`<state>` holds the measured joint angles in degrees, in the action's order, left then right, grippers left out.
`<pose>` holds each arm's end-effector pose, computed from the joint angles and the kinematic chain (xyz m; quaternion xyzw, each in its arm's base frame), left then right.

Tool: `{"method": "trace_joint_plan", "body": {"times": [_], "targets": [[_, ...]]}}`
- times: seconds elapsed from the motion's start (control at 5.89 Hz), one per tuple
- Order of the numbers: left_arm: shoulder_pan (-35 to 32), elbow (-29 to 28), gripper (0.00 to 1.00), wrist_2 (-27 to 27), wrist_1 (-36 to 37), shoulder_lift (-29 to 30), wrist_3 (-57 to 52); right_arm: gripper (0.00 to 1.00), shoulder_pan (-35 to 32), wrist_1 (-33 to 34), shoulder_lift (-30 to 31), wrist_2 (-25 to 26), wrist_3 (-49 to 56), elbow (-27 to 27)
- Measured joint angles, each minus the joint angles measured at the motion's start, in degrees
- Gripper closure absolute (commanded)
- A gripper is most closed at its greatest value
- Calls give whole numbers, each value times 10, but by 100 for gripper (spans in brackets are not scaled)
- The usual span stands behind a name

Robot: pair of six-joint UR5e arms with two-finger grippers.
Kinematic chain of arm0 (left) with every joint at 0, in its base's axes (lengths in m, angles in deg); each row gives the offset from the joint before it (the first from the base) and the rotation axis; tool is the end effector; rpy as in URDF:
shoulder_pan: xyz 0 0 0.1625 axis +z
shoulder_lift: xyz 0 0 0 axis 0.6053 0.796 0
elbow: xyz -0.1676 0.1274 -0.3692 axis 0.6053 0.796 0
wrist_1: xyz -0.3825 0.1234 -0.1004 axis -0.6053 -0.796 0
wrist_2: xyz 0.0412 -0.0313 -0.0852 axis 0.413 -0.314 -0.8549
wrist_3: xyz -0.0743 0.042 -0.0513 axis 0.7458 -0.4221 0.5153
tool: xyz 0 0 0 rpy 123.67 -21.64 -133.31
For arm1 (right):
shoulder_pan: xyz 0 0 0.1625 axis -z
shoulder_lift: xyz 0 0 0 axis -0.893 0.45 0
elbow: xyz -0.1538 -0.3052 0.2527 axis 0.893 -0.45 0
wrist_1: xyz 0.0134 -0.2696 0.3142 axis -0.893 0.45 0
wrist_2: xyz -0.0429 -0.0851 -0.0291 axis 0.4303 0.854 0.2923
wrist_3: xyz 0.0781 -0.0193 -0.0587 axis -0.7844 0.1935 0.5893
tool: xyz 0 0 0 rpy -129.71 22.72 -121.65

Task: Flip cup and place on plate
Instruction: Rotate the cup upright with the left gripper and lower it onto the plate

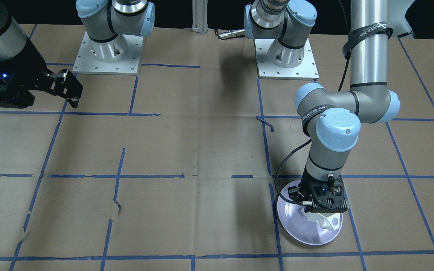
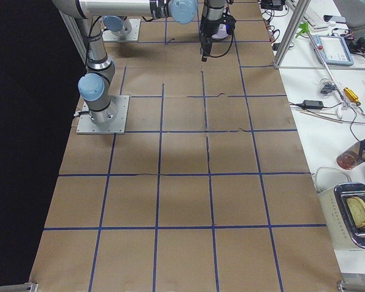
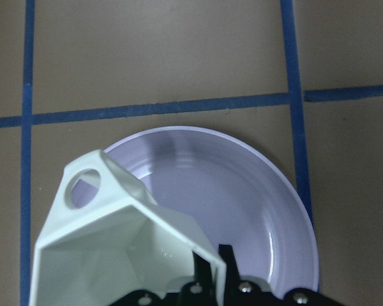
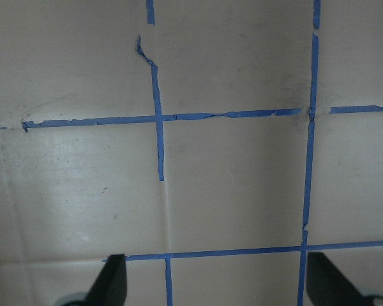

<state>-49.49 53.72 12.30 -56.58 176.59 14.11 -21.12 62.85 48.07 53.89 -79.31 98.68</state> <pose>-0.0876 -0.6347 0.2447 0.0294 0.9905 -0.1198 0.0604 0.0780 -0.5335 0.4962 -0.0192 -0.9988 -0.0427 0.0136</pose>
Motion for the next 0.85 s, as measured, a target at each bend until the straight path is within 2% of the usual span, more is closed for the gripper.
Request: {"method": "trace_joint_plan", "body": {"times": [0.17, 0.34, 0.51, 0.68, 0.85], "targets": [[0, 14, 32, -2, -1, 0, -1, 0, 0, 0, 0, 0, 0, 0], [2, 16, 0, -3, -1, 0, -2, 0, 0, 0, 0, 0, 0, 0], [5, 9, 0, -3, -11, -5, -2, 0, 0, 0, 0, 0, 0, 0], [8, -9, 0, -3, -58, -21, -2, 0, 0, 0, 0, 0, 0, 0], [8, -34, 0, -3, -141, -50, 0, 0, 0, 0, 0, 0, 0, 0]]}}
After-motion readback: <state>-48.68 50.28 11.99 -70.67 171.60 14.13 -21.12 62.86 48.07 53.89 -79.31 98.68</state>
